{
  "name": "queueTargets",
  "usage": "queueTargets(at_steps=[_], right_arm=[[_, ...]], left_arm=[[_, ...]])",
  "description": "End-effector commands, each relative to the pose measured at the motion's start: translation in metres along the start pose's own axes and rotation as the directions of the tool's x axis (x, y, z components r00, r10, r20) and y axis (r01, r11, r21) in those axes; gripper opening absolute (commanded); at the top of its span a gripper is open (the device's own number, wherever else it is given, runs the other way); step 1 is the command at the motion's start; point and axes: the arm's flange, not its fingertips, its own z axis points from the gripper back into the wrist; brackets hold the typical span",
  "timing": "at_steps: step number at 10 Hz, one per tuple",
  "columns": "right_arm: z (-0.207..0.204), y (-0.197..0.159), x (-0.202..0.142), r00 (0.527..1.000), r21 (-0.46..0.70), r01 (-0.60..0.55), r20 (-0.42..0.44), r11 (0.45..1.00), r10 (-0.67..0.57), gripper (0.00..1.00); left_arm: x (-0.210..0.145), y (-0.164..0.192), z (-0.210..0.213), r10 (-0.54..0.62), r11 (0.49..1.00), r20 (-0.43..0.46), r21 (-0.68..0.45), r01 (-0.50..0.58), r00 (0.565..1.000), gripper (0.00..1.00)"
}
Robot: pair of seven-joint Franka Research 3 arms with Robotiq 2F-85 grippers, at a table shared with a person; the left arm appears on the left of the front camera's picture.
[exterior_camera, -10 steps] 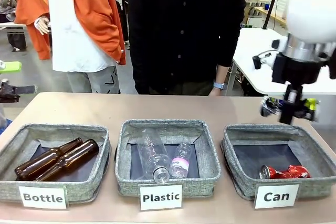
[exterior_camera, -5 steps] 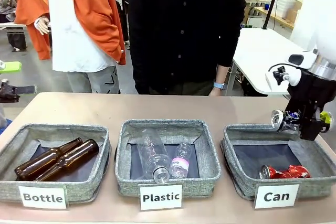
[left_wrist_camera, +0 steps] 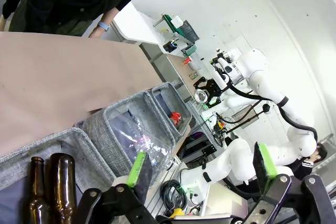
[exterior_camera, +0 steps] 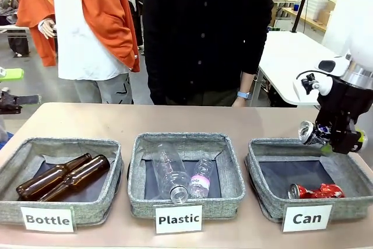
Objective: Sort the can waste into the basket.
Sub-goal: Pick up the can waste from the table and place it in the right Fabric basket.
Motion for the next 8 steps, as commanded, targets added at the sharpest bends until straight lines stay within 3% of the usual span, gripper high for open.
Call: queueTargets(at_steps=[1,2,3,4,6,7,8], right_arm=[[0.0,-0.001,0.005,1.0,-0.004,0.002,0.02,1.0,-0.002,1.0],[0.0,-0.002,0.005,1.0,0.002,0.012,0.02,1.0,-0.012,1.0],[0.0,-0.002,0.005,1.0,0.005,0.015,0.027,1.0,-0.015,0.93],[0.001,-0.002,0.005,0.999,0.007,0.02,0.034,1.0,-0.02,1.0],[0.001,-0.004,0.005,0.999,0.021,0.022,0.044,1.0,-0.023,1.0],[0.003,-0.006,0.005,0.997,0.059,0.047,0.062,0.997,-0.051,1.0],[0.01,-0.009,0.006,0.978,0.174,0.154,0.113,0.973,-0.175,1.0]], left_arm=[[0.0,-0.002,0.0,0.002,1.0,0.014,-0.003,-0.002,1.0,1.0],[0.0,-0.002,0.0,0.002,1.0,0.014,-0.003,-0.002,1.0,1.0],[0.0,-0.002,0.0,0.002,1.0,0.014,-0.003,-0.002,1.0,1.0],[0.0,-0.002,0.0,0.002,1.0,0.014,-0.003,-0.002,1.0,1.0],[0.0,-0.002,0.0,0.002,1.0,0.014,-0.003,-0.002,1.0,1.0],[0.0,-0.002,0.0,0.002,1.0,0.014,-0.003,-0.002,1.0,1.0],[0.0,-0.002,0.0,0.002,1.0,0.014,-0.003,-0.002,1.0,1.0]])
